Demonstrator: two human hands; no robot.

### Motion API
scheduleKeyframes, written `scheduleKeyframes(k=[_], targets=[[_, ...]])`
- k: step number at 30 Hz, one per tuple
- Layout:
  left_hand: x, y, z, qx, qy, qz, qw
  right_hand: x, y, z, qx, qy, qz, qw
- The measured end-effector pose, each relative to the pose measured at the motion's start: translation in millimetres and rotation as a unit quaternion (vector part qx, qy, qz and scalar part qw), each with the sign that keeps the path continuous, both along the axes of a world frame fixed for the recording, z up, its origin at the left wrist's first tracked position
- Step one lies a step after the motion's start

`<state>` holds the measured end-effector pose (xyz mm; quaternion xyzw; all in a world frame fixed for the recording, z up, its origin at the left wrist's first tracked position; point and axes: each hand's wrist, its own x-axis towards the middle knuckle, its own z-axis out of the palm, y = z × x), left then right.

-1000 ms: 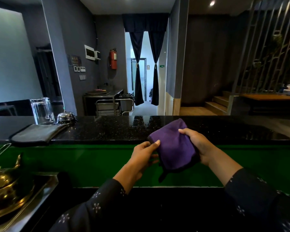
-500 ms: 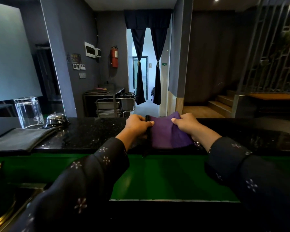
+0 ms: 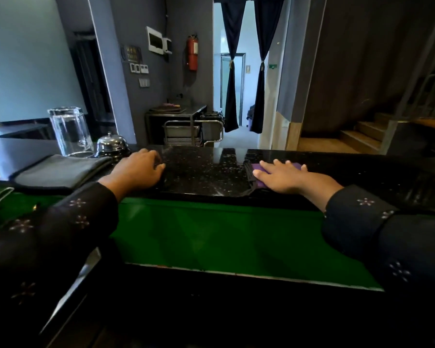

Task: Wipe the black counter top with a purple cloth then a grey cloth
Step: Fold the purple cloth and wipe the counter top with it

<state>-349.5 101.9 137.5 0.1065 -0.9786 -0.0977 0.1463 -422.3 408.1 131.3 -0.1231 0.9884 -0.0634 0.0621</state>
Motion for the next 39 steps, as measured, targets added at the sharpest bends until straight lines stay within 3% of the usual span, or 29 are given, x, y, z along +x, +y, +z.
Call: scheduleKeyframes(k=[4,10,14,17,23,29,36,39], targets=[[6,-17,-19,0.046,0.014,0.024,0.999,3,-60,0,0.007,0.007,-0.001,1.000],[-2,-26,-24,0.029,-0.001,0.024,0.999,32,-169,-4,-0.012,0.026,0.130,0.991],[-1,-27,-22,0.021,-0.017,0.021,0.999,28,-157,-2,-0.033,0.005,0.145,0.989],[2,-26,-21,0.018,-0.016,0.016,1.000,10,-105,-4,-0.022,0.020,0.094,0.995],[5,-19,-21,0.017,-0.018,0.027,0.999,-18,29,-4,0.017,0.022,-0.118,0.993],[5,-15,-21,0.019,-0.012,0.032,0.999,-7,11,-1,0.021,0.009,-0.193,0.981],[4,-18,-20,0.016,-0.014,0.026,0.999,30,-132,-6,-0.011,0.040,0.012,0.999],[4,-22,-21,0.020,-0.019,0.025,0.999,43,-158,-6,-0.025,0.023,0.069,0.997]])
